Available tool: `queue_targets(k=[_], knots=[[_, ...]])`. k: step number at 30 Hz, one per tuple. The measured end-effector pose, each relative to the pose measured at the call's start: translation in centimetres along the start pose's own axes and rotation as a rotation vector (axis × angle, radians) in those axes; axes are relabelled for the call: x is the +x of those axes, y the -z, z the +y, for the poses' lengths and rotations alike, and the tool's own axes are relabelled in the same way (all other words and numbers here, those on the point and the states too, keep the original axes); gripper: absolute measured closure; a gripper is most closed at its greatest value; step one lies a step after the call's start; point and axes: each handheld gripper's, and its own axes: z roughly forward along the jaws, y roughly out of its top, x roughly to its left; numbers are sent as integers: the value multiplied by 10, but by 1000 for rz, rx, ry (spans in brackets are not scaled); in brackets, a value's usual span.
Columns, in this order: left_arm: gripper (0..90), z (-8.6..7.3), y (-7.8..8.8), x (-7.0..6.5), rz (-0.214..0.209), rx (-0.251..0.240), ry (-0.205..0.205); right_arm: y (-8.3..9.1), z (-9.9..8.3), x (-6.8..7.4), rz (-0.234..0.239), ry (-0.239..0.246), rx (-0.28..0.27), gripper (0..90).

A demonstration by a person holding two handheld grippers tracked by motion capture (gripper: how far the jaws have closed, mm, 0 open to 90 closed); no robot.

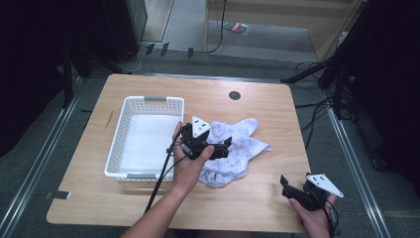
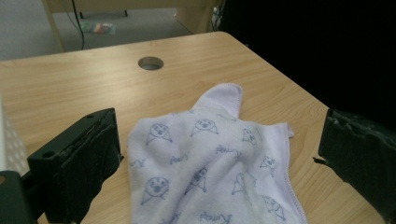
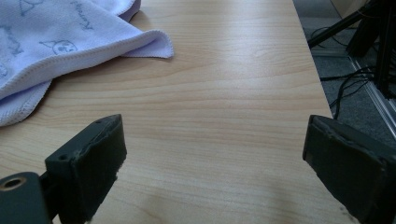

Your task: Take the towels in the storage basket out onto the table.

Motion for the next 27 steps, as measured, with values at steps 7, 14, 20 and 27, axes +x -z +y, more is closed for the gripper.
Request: queue_targets(k=[7, 14, 20, 27], knots=[[0, 7, 22, 17, 37, -27, -5, 0, 0, 0, -2, 2, 0, 58], [0, 9, 44, 42, 71, -56, 8, 0, 0, 0, -3, 0, 4, 58], [0, 8, 57, 57, 102, -72, 15, 0, 0, 0, -3, 2, 3, 58], [0, 3, 74, 81, 148, -86, 34, 0, 0, 0, -4, 0, 4, 58]])
